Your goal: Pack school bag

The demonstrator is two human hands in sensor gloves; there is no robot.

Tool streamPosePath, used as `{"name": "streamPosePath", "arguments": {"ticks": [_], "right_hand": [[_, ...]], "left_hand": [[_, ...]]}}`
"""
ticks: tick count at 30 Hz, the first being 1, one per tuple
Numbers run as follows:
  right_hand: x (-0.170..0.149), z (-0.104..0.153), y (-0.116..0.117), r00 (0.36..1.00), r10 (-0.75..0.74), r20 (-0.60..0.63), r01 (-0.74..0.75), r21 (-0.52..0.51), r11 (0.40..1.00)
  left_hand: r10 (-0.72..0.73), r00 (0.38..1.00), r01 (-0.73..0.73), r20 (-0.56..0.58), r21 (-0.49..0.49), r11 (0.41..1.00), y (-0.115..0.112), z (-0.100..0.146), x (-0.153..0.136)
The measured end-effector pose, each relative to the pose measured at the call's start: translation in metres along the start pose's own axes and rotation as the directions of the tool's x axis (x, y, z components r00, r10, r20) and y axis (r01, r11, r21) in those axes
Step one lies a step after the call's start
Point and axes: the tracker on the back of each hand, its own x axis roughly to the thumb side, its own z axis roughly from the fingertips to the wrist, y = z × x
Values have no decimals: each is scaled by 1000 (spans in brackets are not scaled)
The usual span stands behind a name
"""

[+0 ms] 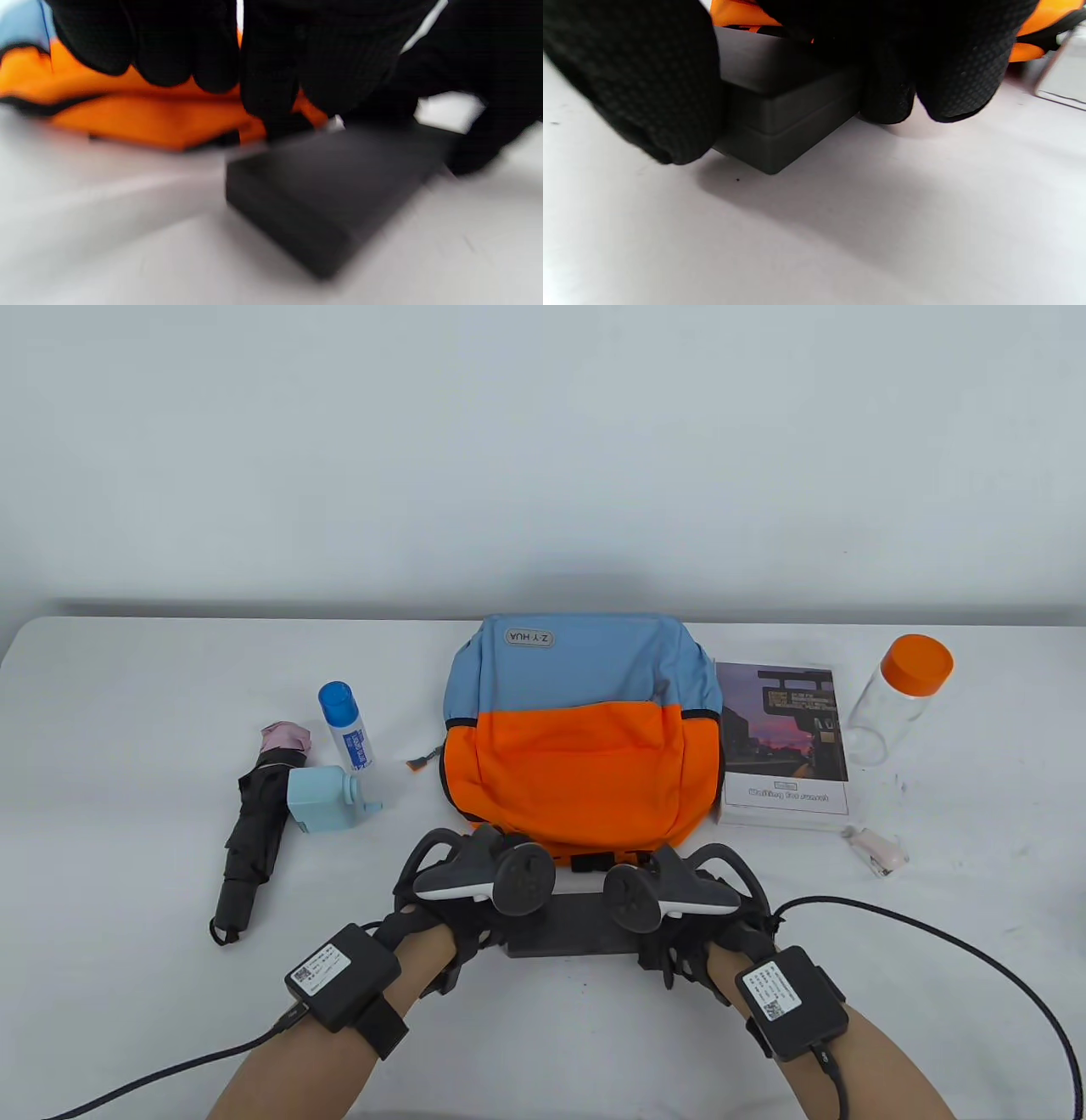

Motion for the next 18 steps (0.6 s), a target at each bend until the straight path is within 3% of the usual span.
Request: {"name": "streamPosePath", "arguments": {"ticks": [2, 3, 8, 11, 13, 15, 18], "right_hand": [[-6, 16, -7, 1000, 22, -2, -22, -42, 999], [-10, 23, -9, 1000, 27, -7, -28, -43, 999], [-34, 75, -13, 999, 40, -36, -43, -60, 997], [-47, 99, -10, 996, 34, -87, -39, -54, 998], [-54, 110, -8, 994, 20, -110, -27, -61, 998], [-60, 117, -6, 993, -2, -116, -6, -62, 998], [-65, 119, -9, 992, -7, -124, -2, -73, 997]], "left_hand": [[-78, 997, 75, 19, 108, 991, 9, -14, -1], [-92, 996, 90, 13, 114, 989, 10, -19, -2], [-30, 999, 28, -37, -68, 997, -3, -67, -4], [-145, 989, 142, -22, -113, 983, -15, -85, 1], [-277, 961, 277, -1, -65, 959, -18, -90, 8], [-339, 941, 339, -2, 57, 939, -10, -90, 13], [-218, 975, 220, -35, 78, 972, 18, -87, 8]]}}
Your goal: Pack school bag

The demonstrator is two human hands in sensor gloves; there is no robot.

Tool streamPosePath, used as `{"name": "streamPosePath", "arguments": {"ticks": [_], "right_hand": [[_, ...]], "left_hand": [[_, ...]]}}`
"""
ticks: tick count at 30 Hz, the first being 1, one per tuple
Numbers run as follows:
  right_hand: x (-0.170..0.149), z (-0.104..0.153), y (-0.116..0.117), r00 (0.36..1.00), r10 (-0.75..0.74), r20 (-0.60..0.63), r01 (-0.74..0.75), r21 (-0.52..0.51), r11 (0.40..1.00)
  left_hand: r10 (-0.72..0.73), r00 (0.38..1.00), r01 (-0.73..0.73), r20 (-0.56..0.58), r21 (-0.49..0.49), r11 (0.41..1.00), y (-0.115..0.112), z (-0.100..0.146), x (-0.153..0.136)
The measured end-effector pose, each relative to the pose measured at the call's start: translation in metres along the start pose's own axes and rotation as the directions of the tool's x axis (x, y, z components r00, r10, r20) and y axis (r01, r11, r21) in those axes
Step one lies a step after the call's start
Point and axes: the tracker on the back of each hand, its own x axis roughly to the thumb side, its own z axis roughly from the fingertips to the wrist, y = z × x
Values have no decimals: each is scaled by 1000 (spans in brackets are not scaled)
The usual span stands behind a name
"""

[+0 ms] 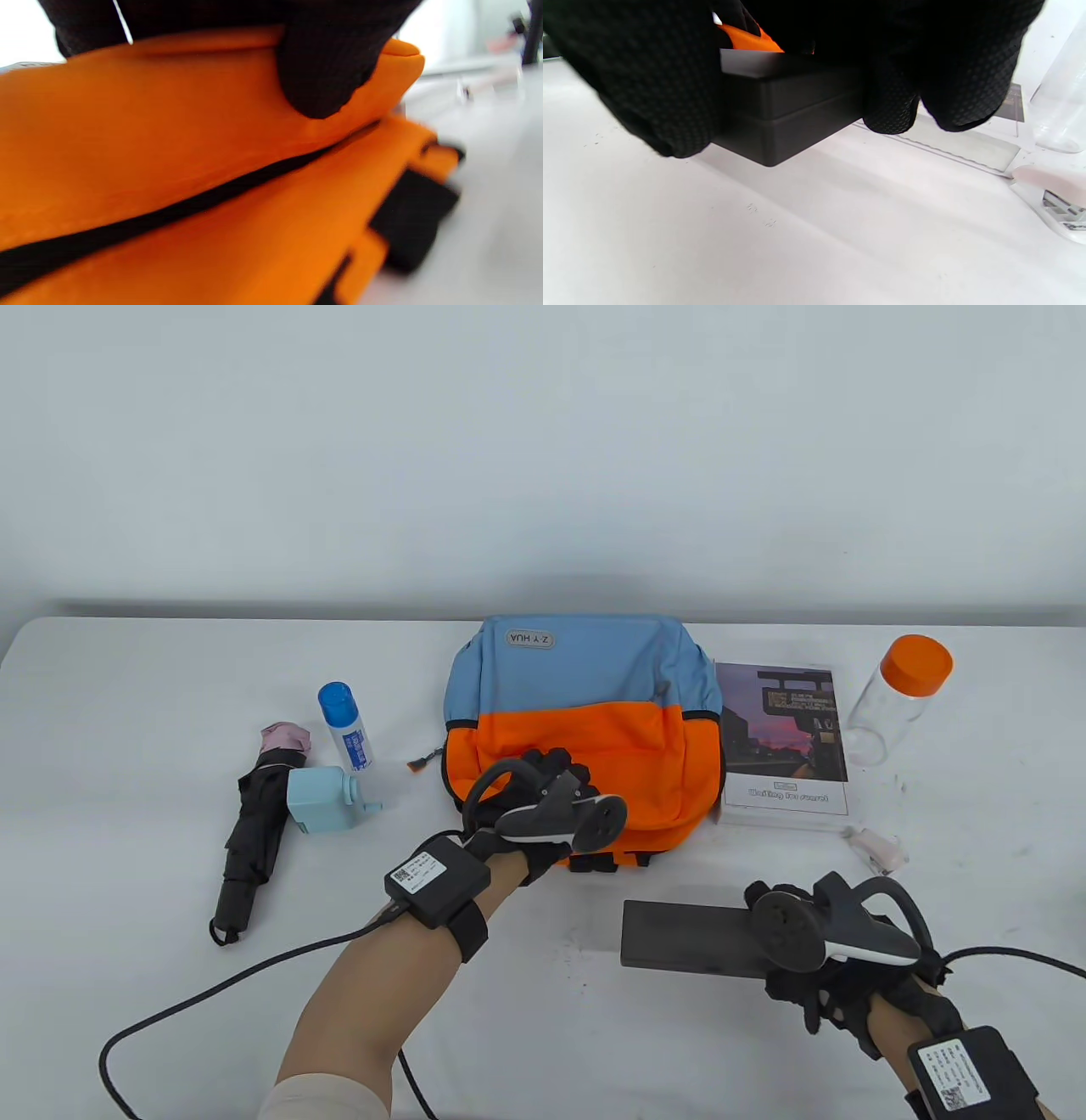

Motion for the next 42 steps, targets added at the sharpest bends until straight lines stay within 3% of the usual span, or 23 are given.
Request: {"name": "streamPosePath", "arguments": {"ticks": [3, 9, 13, 16, 19, 22, 26, 29, 33, 38, 42], "right_hand": [[1, -6, -12, 999, -32, 15, 33, -68, 997], [25, -39, -37, 997, -44, 61, 52, -149, 987], [43, -74, -47, 999, -6, 54, 17, -203, 979], [58, -116, -45, 1000, -19, 8, 20, -231, 973], [69, -152, -38, 997, 10, -72, -28, -255, 966], [72, -173, -33, 969, -24, -247, -40, -249, 968], [76, -166, -40, 991, -30, -131, -5, -253, 967], [74, -146, -49, 997, 59, -47, -68, -229, 971], [60, -114, -57, 999, -37, 30, 41, -149, 988], [3, -82, -71, 966, -154, -208, 151, -28, 988], [-52, -77, -69, 872, -249, -420, 238, -80, 968]], "left_hand": [[112, 993, -109, -40, 78, 991, 43, 5, -17], [162, 983, -139, -84, 233, 962, 120, 22, -38], [214, 972, -181, -96, 269, 946, 144, 33, -40], [225, 970, -194, -94, 260, 946, 153, 42, -37], [234, 969, -202, -84, 280, 938, 160, 50, -32], [178, 979, -145, -100, 269, 952, 161, 56, -27], [194, 973, -154, -126, 270, 950, 161, 57, -33], [200, 971, -159, -133, 269, 950, 157, 55, -37], [205, 968, -162, -142, 266, 950, 155, 53, -39], [208, 966, -162, -153, 268, 950, 154, 54, -43], [211, 964, -164, -160, 264, 950, 156, 55, -46]]}}
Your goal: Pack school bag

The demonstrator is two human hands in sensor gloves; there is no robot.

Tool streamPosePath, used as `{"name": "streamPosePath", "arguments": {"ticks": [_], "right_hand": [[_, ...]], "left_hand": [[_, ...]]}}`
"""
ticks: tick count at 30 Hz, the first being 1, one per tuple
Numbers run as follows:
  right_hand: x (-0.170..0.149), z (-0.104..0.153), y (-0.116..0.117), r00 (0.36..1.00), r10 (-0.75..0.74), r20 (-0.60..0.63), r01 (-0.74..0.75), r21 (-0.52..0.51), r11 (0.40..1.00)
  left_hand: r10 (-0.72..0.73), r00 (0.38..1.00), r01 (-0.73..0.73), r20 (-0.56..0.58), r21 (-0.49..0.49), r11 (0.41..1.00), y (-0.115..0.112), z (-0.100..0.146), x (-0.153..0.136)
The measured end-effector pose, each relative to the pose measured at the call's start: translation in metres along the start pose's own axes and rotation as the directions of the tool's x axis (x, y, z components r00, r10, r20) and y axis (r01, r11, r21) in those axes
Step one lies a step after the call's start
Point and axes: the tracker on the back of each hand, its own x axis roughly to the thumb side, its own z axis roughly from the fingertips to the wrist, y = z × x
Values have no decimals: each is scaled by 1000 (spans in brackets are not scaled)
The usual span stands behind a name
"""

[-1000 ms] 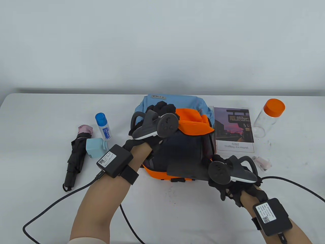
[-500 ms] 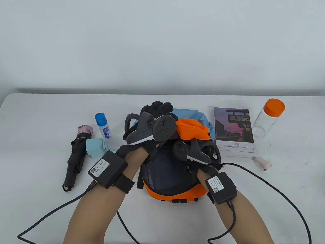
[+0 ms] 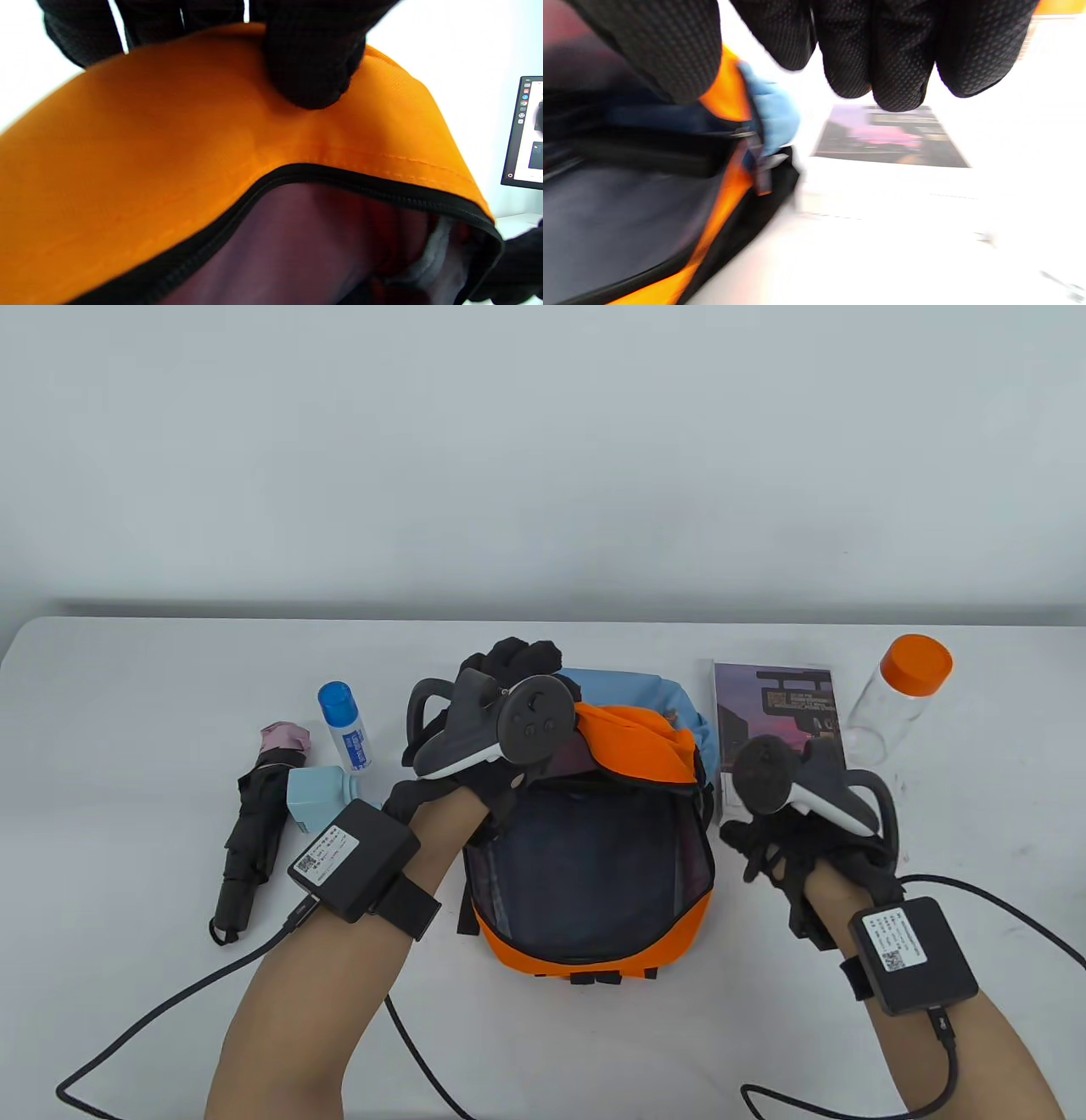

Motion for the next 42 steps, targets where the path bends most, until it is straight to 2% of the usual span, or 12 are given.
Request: {"name": "streamPosePath", "arguments": {"ticks": [4, 9, 12, 14, 16, 19, 26, 31, 34, 36, 38, 42], "right_hand": [[-33, -29, 10, 983, -40, -180, 42, 13, 999], [-43, -65, 28, 959, -53, -277, 68, 42, 997], [-47, -83, 40, 931, -66, -358, 83, 31, 996], [-48, -93, 51, 924, -54, -380, 83, 62, 995], [-51, -103, 63, 924, -48, -378, 112, 147, 983], [-54, -111, 73, 903, -39, -428, 132, 190, 973], [-60, -124, 78, 874, -34, -485, 118, 143, 983], [-68, -130, 79, 851, -70, -520, 193, 187, 963], [-74, -130, 76, 845, -41, -533, 117, 109, 987], [-76, -126, 76, 816, -114, -567, 180, 62, 982], [-71, -122, 69, 823, -88, -562, 110, 5, 994], [-49, -109, 44, 832, 63, -552, -120, -68, 990]], "left_hand": [[-13, 1000, 13, -24, -5, 1000, 1, 1, 3], [-23, 999, 23, -35, 1, 1000, 0, 4, 6], [-34, 999, 35, -34, 40, 999, 1, 7, 8], [-55, 998, 56, -36, 32, 998, 4, 8, 8], [-50, 998, 52, -44, 39, 998, 6, 8, 5], [-26, 999, 27, -38, 36, 999, 5, 8, 3], [4, 999, -2, -32, 47, 999, -2, 5, 0], [5, 999, -3, -42, 51, 999, -1, 5, -4], [-3, 999, 5, -41, 52, 999, -3, 6, -6], [-2, 999, 4, -49, 47, 999, -5, 6, -8], [6, 998, -3, -59, 44, 999, -7, 5, -10], [15, 997, -12, -71, 47, 999, -5, 3, -11]]}}
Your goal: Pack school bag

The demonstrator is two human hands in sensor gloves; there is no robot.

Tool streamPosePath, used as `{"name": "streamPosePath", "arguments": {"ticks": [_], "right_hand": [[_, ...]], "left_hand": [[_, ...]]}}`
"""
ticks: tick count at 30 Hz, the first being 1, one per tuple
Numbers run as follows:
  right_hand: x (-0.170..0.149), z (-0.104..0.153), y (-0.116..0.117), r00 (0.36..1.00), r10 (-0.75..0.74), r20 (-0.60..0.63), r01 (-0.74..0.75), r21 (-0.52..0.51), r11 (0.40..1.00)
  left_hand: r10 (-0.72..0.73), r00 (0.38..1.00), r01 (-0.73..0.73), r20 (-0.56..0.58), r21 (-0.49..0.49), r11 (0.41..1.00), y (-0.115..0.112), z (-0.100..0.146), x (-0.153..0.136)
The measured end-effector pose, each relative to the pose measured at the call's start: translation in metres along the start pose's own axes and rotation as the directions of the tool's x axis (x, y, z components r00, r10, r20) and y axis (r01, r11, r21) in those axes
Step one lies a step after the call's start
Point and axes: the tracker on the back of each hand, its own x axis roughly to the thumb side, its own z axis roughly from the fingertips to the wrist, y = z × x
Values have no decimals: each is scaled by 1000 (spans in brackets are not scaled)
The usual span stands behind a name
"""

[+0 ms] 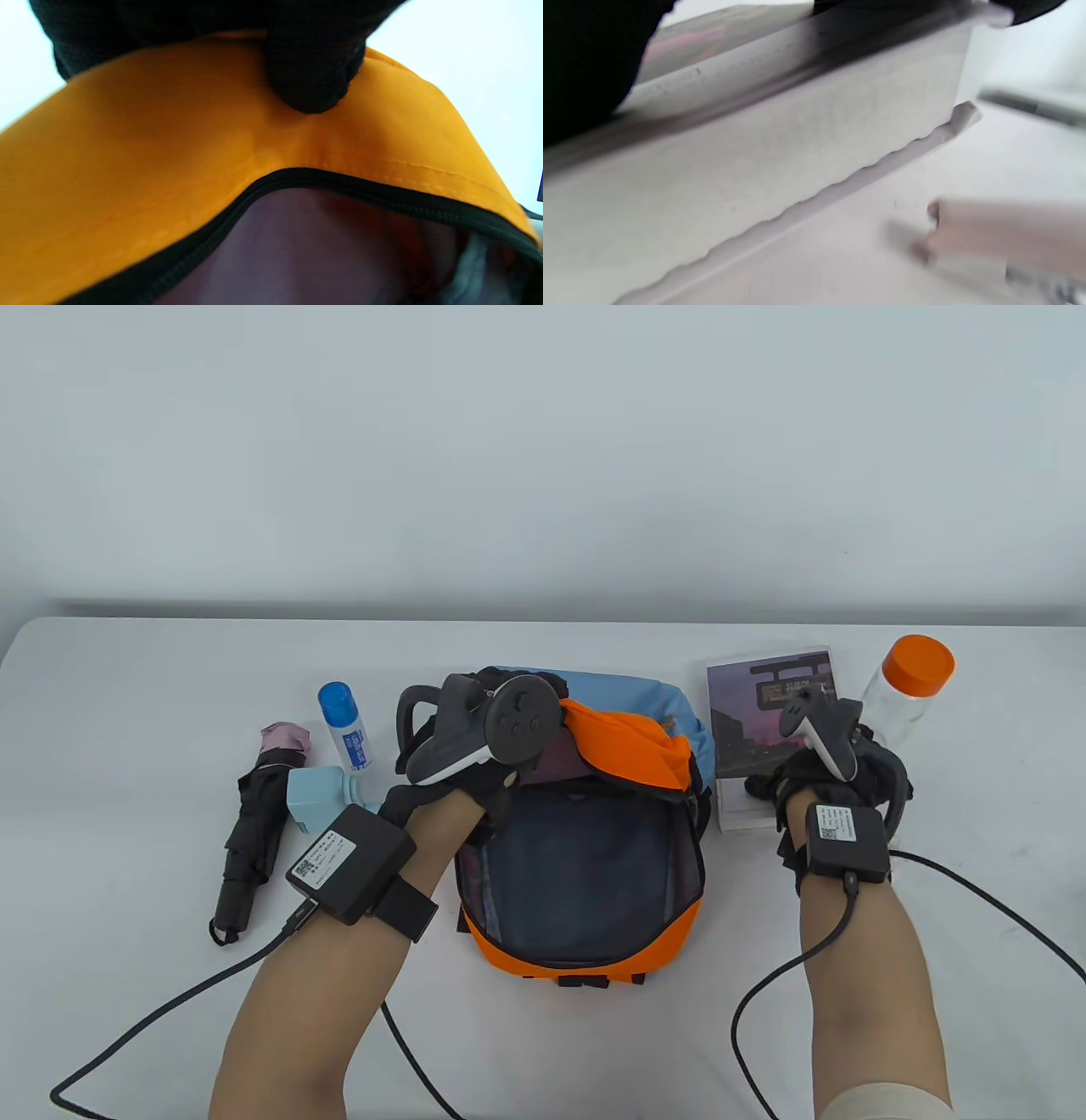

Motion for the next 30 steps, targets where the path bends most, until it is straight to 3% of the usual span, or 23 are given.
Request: {"name": "streamPosePath", "arguments": {"ticks": [2, 4, 9, 12, 14, 16, 18, 21, 27, 30], "right_hand": [[3, 9, -10, 997, 83, -2, -83, -75, 994], [4, 20, -19, 999, 50, -22, -53, -134, 990], [6, 38, -40, 995, 88, 43, -83, -113, 990], [-3, 44, -55, 995, -2, 101, 9, -70, 998], [-16, 47, -65, 986, -93, 140, 106, -92, 990], [-29, 51, -72, 968, -207, 145, 205, 25, 978], [-46, 64, -85, 949, -254, 185, 246, 64, 967], [-70, 89, -109, 949, -215, 231, 218, 13, 976], [-126, 138, -148, 925, -244, 292, 239, 53, 970], [-148, 161, -157, 878, -333, 344, 294, 164, 942]], "left_hand": [[-8, 1000, 8, 3, 3, 1000, 0, 0, 1], [-8, 1000, 8, 1, 1, 1000, 0, 1, 2], [-3, 1000, 3, -7, -10, 1000, -2, 1, 4], [-1, 1000, 1, -13, -15, 1000, -2, 1, 4], [-2, 1000, 2, -15, -22, 1000, -2, 1, 5], [-5, 1000, 5, -16, -22, 1000, -2, 1, 5], [-9, 1000, 9, -18, -13, 1000, -3, -2, 4], [10, 999, -10, -33, -10, 1000, -4, -8, 3], [14, 997, -14, -70, -3, 1000, -7, -20, 1], [14, 996, -13, -83, 4, 1000, -6, -25, 1]]}}
